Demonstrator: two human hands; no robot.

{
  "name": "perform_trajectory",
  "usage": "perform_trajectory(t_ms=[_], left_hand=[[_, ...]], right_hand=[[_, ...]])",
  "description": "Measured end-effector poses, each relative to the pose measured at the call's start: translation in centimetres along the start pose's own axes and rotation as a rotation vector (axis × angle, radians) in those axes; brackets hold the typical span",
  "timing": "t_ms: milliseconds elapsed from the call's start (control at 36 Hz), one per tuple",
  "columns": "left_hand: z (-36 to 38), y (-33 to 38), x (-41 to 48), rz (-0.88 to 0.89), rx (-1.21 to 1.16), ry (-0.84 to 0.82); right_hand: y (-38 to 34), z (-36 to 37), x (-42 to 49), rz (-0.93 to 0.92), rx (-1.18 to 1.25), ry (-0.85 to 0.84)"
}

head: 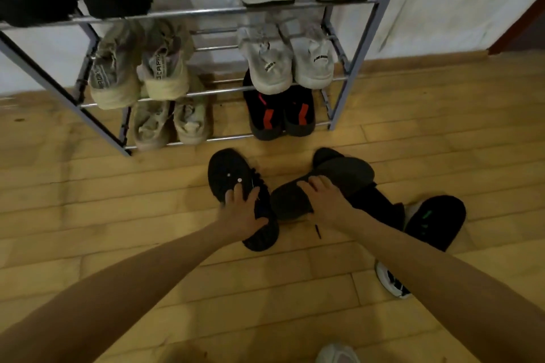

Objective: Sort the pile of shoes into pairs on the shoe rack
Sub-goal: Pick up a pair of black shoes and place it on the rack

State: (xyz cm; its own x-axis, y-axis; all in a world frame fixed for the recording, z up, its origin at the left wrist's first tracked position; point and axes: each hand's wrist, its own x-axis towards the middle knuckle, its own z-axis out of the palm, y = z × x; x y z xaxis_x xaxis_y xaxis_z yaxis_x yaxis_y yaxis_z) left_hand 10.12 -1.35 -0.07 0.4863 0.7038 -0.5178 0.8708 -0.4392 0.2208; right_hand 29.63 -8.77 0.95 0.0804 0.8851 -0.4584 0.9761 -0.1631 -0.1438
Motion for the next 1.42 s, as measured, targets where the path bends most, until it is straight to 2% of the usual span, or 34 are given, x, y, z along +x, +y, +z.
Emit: perform_trajectory(t_ms=[83, 250, 306, 528, 639, 722, 778, 917, 1028, 1083, 1167, 1222, 1306, 1417], left_hand=[[1.7, -0.5, 0.8, 0.018, 0.008, 0.037], [3.3, -1.1, 1.1, -0.008, -0.07, 0.085], [3.5, -1.1, 1.0, -0.005, -0.079, 0.131], [4.2, -1.6, -0.4, -0.016, -0.239, 0.298], [4.3, -2.2, -1.7, 0.016, -0.338, 0.46], [3.6, -3.0, -2.8, -0.13, -0.587, 0.36], [3.8, -3.7, -3.6, -0.183, -0.67, 0.341], [4.5, -3.9, -6.0, -0.238, -0.768, 0.366], [5.2, -4.1, -6.9, -0.343, -0.819, 0.459], [5.4, -4.5, -7.2, -0.393, -0.87, 0.501], [5.8, -5.7, -7.4, -0.561, -0.947, 0.517], [6.4, -7.0, -7.4, -0.66, -0.97, 0.515], [6.9, -7.9, -7.6, -0.737, -1.043, 0.488], [6.7, -7.3, -7.7, -0.695, -1.039, 0.45]], right_hand=[[-0.8, 0.7, 1.6, -0.069, -0.078, -0.046], [-2.5, 1.3, 3.8, -0.134, -0.075, -0.164], [-2.8, 1.5, 4.2, -0.137, -0.097, -0.155], [-3.0, 2.3, 2.1, -0.187, -0.28, 0.052], [-3.0, 3.6, -0.2, -0.216, -0.341, 0.269], [-3.1, 4.5, -1.8, -0.179, -0.23, 0.386], [-3.3, 5.0, -3.1, -0.155, -0.149, 0.422], [-3.5, 6.0, -6.7, -0.05, 0.072, 0.492], [-3.4, 8.1, -8.2, 0.155, 0.174, 0.522], [-3.3, 8.9, -8.6, 0.27, 0.331, 0.495], [-2.9, 9.3, -9.1, 0.549, 0.67, 0.483], [-2.3, 9.4, -9.1, 0.669, 0.837, 0.475], [-2.0, 9.4, -8.8, 0.687, 0.85, 0.439], [-2.8, 8.9, -7.8, 0.723, 0.75, 0.404]])
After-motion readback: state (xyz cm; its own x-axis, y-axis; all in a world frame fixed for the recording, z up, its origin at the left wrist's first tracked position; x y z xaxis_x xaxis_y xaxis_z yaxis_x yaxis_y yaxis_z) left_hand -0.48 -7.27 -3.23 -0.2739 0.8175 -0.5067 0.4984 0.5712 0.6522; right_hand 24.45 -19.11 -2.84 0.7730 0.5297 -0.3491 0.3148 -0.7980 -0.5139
